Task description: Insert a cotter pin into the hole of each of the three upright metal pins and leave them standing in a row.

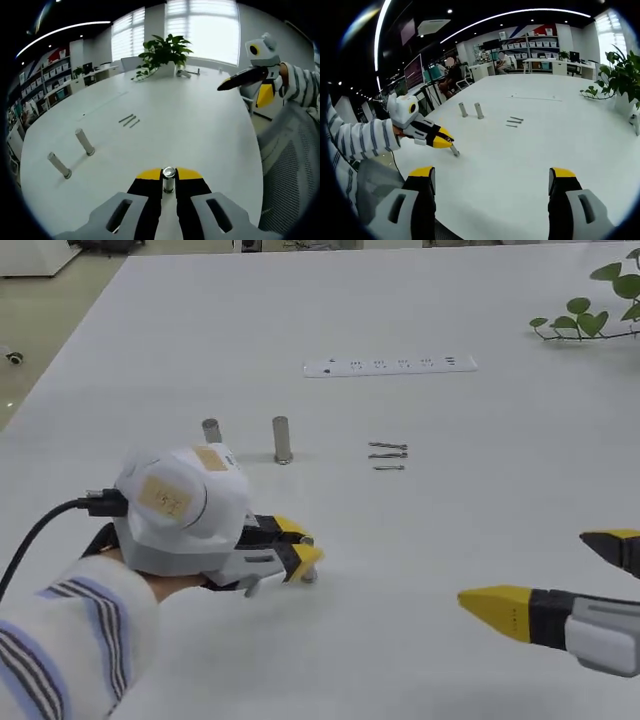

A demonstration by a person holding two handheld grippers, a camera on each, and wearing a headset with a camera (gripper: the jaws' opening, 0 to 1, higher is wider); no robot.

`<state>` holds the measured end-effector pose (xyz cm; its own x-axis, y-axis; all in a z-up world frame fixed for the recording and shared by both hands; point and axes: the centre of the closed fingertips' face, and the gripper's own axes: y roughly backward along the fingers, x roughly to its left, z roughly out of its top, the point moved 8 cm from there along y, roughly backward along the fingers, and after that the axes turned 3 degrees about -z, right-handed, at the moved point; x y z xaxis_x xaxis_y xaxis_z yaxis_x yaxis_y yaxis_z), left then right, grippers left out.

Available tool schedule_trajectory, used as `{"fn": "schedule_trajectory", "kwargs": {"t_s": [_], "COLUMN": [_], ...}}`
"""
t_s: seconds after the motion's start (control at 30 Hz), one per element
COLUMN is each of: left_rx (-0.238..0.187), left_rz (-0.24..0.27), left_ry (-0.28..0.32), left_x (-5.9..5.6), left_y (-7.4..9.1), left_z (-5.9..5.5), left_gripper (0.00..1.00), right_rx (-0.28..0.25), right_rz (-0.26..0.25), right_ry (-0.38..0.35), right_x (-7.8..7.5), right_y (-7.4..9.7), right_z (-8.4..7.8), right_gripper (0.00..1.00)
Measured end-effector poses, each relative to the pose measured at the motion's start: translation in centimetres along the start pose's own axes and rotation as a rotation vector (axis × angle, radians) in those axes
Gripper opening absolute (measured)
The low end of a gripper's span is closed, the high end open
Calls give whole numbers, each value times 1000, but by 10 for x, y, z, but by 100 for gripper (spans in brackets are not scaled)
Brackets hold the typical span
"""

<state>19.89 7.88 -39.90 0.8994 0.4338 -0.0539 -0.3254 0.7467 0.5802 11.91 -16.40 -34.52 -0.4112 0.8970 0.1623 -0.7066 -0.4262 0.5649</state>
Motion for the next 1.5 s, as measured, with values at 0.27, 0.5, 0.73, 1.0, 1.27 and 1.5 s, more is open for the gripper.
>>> {"fn": "schedule_trajectory", "kwargs": {"t_s": [0.27,0.5,0.73,1.0,1.27,1.5], "left_rx": [-11,-15,-12,-31,-74,-80], "left_rz": [10,9,13,24,6,-15], "left_ry": [6,-11,-6,-18,35,61], "left_x": [-5,-4,-5,-5,-9,-17], "left_y": [-4,-4,-5,4,25,41], "left_z": [-2,-2,-2,9,19,18], "left_gripper": [5,5,5,15,37,57], "right_rx": [2,4,4,0,3,1], "right_rz": [5,5,7,14,22,23], "right_ry": [3,6,11,21,29,36], "right_x": [2,2,4,5,5,2], "right_y": [0,1,1,0,-1,-3], "right_z": [0,0,1,3,6,9], "right_gripper": [93,92,92,92,91,91]}}
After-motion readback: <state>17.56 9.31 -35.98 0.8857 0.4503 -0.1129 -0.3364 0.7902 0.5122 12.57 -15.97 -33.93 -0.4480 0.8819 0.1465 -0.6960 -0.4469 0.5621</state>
